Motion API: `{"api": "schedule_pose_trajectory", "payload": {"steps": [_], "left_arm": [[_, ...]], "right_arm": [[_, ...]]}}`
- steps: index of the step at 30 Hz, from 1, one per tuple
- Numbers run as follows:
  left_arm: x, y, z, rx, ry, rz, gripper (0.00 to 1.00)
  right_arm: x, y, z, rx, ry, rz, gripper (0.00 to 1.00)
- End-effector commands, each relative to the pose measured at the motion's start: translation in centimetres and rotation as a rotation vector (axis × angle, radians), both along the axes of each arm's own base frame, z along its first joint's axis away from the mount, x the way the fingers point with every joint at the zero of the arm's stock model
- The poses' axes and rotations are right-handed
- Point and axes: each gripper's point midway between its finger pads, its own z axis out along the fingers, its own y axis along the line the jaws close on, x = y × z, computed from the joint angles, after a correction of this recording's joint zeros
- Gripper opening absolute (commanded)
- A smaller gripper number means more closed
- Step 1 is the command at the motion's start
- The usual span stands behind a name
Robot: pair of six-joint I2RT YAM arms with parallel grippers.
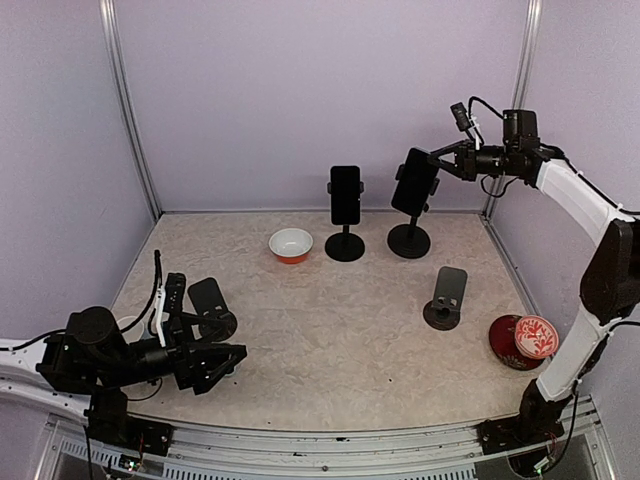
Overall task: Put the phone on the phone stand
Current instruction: Place the phone stand with the phone at the center of the board.
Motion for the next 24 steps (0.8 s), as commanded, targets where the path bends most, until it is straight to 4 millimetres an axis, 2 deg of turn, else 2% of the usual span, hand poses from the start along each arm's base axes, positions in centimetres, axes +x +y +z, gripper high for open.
{"api": "schedule_pose_trajectory", "payload": {"steps": [1,6,12,17,21,22,24], "left_arm": [[-0.5,0.6,2.3,-0.058,-0.010,-0.017,0.99],[-0.5,0.6,2.4,-0.053,-0.009,-0.018,0.99],[-0.6,0.6,2.4,-0.050,-0.011,-0.024,0.99],[-0.5,0.6,2.9,-0.041,-0.027,-0.023,0.99],[-0.5,0.5,3.3,-0.038,-0.049,-0.026,0.99],[-0.5,0.5,3.4,-0.037,-0.051,-0.026,0.99],[-0.6,0.5,3.4,-0.036,-0.055,-0.029,0.99]], "right_arm": [[1.4,-1.7,5.1,0.031,-0.261,0.077,0.00],[5.4,-3.6,2.8,0.032,-0.190,0.063,0.00],[7.9,-5.4,0.5,0.066,-0.145,0.030,0.00],[9.1,-5.8,-1.7,0.060,-0.109,-0.001,0.00],[9.3,-5.7,-2.7,0.074,-0.075,0.009,0.00],[9.2,-5.7,-2.7,0.078,-0.076,0.014,0.01],[9.1,-5.7,-3.1,0.080,-0.070,0.014,0.12]]}}
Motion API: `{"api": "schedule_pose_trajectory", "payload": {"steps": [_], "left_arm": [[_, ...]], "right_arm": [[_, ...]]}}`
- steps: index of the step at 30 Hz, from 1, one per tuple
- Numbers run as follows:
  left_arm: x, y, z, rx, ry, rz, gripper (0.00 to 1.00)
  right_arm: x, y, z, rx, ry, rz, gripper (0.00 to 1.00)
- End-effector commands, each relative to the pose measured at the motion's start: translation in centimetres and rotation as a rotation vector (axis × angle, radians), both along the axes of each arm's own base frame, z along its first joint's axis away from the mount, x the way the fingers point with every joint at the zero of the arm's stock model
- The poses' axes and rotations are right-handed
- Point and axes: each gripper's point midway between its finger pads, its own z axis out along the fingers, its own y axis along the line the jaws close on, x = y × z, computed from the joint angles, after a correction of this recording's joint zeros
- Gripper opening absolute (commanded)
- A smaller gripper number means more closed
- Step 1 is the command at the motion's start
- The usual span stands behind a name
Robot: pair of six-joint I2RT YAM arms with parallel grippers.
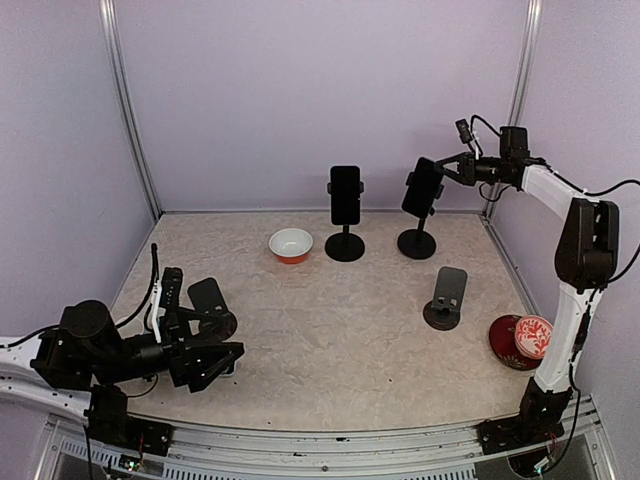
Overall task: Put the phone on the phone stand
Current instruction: Place the phone stand with the phone at the center of the board.
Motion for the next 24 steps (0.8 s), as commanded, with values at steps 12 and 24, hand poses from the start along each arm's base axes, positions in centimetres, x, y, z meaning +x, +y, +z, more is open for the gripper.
{"api": "schedule_pose_trajectory", "payload": {"steps": [12,24], "left_arm": [[-0.4,1.0,2.8,-0.054,-0.060,-0.011,0.99],[0.0,1.7,2.4,-0.061,-0.074,0.021,0.99]], "right_arm": [[-2.7,1.1,4.8,0.003,-0.186,0.070,0.60],[-10.1,8.5,14.0,-0.111,-0.331,-0.067,1.00]]}}
